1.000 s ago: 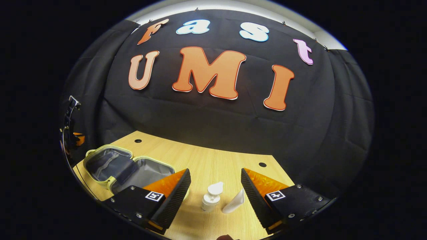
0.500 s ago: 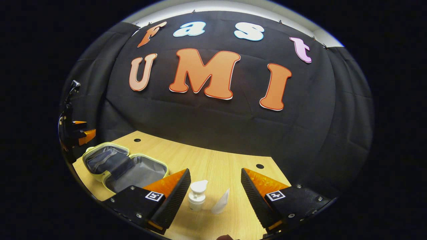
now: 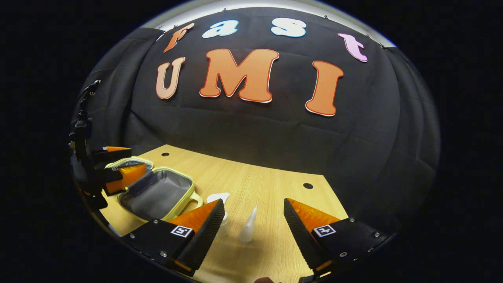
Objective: First open the suitcase, pack the skin care products into it, and then close the suitcase.
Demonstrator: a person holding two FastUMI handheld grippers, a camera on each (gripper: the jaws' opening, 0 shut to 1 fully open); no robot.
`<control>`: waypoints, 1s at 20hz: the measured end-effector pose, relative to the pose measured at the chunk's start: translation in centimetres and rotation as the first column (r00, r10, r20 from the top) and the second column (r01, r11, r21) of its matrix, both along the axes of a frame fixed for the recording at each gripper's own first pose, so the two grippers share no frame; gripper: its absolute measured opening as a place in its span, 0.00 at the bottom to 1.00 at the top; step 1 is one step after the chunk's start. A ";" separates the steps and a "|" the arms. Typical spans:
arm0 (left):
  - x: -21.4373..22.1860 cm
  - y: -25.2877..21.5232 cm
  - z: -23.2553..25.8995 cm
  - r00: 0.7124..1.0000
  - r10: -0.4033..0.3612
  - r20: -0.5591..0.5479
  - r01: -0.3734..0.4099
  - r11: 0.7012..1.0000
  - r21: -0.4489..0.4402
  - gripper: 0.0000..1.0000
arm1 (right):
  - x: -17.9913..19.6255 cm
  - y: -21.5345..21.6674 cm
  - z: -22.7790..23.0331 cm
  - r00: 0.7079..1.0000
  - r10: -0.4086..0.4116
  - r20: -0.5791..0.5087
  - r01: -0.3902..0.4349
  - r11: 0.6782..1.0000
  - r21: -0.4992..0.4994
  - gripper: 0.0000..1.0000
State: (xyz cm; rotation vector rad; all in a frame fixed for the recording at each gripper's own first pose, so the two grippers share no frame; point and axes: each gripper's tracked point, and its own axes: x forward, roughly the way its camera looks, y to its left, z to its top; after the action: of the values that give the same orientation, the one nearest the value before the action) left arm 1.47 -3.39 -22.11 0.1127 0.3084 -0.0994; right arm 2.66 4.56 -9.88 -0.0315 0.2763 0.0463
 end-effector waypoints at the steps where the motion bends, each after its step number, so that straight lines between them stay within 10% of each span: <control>1: 0.0 -0.8 -0.2 1.000 -0.026 0.002 0.026 1.000 -0.005 0.99 | 0.0 -0.1 -0.4 1.000 0.015 -0.004 -0.015 1.000 -0.003 0.96; 20: -1.6 -11.2 -6.8 0.947 -0.286 -0.145 0.263 0.952 -0.160 0.88 | -0.8 -3.5 -8.9 0.997 0.070 -0.040 -0.069 0.997 0.028 0.96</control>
State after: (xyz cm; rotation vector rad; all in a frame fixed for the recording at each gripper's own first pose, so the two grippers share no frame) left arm -0.16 -14.59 -28.87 0.0083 0.4507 -0.4089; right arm 1.83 1.08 -18.81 -0.0140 0.3154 0.1193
